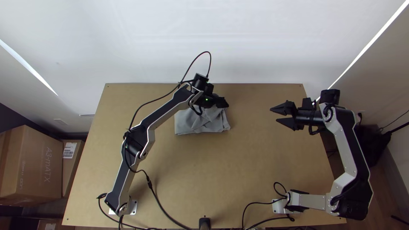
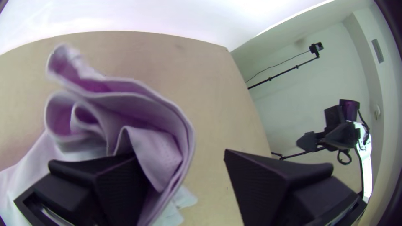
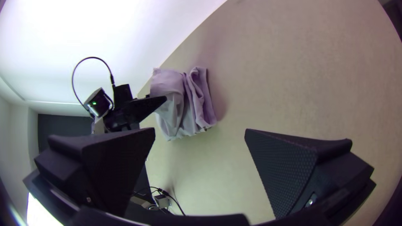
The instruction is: Fold the t-shirt
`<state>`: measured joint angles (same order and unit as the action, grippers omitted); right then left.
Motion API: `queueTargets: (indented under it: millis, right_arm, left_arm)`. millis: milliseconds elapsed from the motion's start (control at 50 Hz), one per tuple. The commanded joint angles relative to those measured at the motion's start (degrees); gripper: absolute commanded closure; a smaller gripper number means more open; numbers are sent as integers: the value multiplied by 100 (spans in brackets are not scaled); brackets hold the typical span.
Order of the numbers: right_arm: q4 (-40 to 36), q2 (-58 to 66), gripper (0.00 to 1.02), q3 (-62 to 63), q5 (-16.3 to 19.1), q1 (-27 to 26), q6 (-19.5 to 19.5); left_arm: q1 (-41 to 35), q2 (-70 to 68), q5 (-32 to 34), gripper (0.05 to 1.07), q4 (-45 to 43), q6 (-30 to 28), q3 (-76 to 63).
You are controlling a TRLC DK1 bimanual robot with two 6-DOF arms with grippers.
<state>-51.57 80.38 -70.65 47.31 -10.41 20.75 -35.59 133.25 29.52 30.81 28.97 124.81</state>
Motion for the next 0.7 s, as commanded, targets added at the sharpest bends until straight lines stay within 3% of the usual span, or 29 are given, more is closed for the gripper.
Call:
queueTargets:
  millis: [0,160,340,680]
  right_arm:
    - [297,22,4,421,-161,365,25]
    - [771,575,4,482,-477,1068,192]
    - [982,1155,4,-10,-530,1534,342]
    - [1141,2553,4,-1003,-468,1753,-63]
  left_arm:
    - [-185,-344,133,9,-330,320,351]
    - [-132,-1056,625,9,-418,812,342]
    - [123,-1882,617,9,-321,742,-1]
    - [1380,-2901,564,9,303,495,-54]
